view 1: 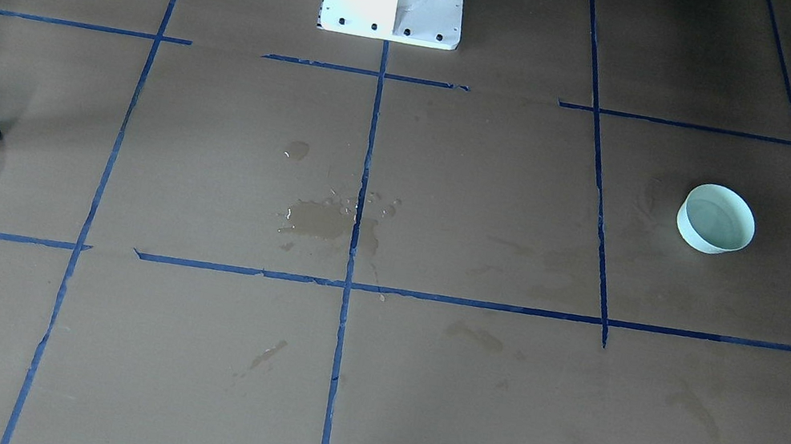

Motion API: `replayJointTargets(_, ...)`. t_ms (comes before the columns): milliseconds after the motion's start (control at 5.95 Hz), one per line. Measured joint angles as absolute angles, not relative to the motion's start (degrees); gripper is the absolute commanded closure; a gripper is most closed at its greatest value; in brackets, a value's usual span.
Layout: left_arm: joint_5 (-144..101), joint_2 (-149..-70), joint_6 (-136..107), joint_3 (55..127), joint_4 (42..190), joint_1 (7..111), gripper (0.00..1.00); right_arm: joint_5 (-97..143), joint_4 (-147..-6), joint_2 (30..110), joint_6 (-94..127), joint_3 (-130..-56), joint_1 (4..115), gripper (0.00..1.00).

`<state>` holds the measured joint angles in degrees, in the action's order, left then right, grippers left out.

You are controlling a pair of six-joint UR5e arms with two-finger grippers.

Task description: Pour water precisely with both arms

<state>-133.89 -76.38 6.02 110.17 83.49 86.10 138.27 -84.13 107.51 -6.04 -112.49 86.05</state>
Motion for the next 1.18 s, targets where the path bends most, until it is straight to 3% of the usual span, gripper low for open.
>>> replayJointTargets(504, -134.54, -77.04, 1.41, 109.05, 86.28, 81.61, 0.00, 138.25, -82.57, 107.64, -5.98, -112.31, 85.92, 0.00)
replayJointTargets(1176, -134.28, -79.81, -28.27, 101.09, 110.40, 69.07, 0.00, 138.24, -82.45, 107.60, -5.90, -112.15, 85.07, 0.00)
